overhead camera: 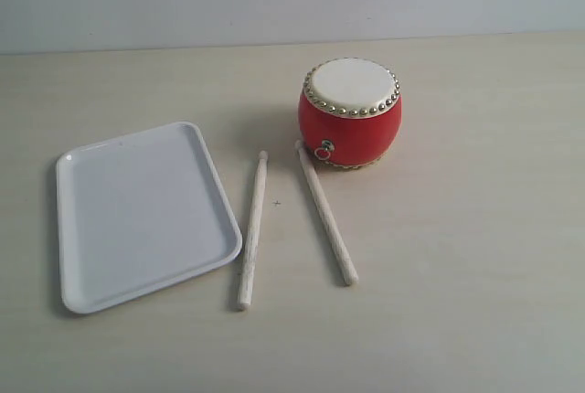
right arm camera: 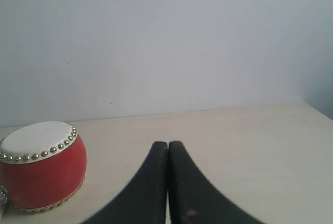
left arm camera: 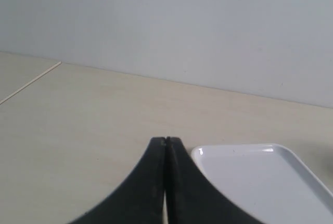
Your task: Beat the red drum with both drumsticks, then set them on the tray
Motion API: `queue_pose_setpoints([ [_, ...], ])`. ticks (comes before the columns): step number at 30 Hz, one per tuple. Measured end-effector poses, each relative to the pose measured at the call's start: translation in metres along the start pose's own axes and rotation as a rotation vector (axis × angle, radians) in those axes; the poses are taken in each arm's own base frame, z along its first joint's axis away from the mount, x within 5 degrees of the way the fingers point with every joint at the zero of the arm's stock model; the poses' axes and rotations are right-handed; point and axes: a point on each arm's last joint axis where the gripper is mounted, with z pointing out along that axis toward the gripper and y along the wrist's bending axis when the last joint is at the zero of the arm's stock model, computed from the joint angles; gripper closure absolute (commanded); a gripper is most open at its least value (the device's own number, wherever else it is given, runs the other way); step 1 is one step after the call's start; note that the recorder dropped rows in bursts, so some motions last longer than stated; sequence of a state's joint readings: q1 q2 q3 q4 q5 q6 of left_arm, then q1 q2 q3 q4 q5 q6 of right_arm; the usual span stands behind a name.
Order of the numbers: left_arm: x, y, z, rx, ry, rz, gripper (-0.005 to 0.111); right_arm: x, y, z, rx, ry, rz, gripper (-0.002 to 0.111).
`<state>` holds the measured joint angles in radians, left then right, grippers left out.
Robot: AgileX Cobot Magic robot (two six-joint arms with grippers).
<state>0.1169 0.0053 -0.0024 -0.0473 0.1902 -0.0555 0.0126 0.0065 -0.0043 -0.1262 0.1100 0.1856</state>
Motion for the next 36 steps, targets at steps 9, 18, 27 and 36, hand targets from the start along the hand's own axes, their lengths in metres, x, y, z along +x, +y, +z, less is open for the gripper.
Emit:
queue_pose_setpoints([
  [9, 0.000, 0.000, 0.000, 0.000, 0.000, 0.000, 0.107, -0.009, 0.002, 0.000, -0.044, -0.090, 0.474, 0.108],
  [18, 0.000, 0.000, 0.000, 0.000, 0.000, 0.000, 0.107, -0.020, 0.000, -0.002, -0.067, -0.216, 0.556, 0.108],
  [27, 0.000, 0.000, 0.000, 0.000, 0.000, 0.000, 0.107, -0.053, 0.012, -0.007, -0.307, -0.481, 0.622, 0.108],
  [36, 0.000, 0.000, 0.000, 0.000, 0.000, 0.000, 0.107, -0.140, 0.030, 0.040, -0.443, -0.431, 0.619, 0.108],
])
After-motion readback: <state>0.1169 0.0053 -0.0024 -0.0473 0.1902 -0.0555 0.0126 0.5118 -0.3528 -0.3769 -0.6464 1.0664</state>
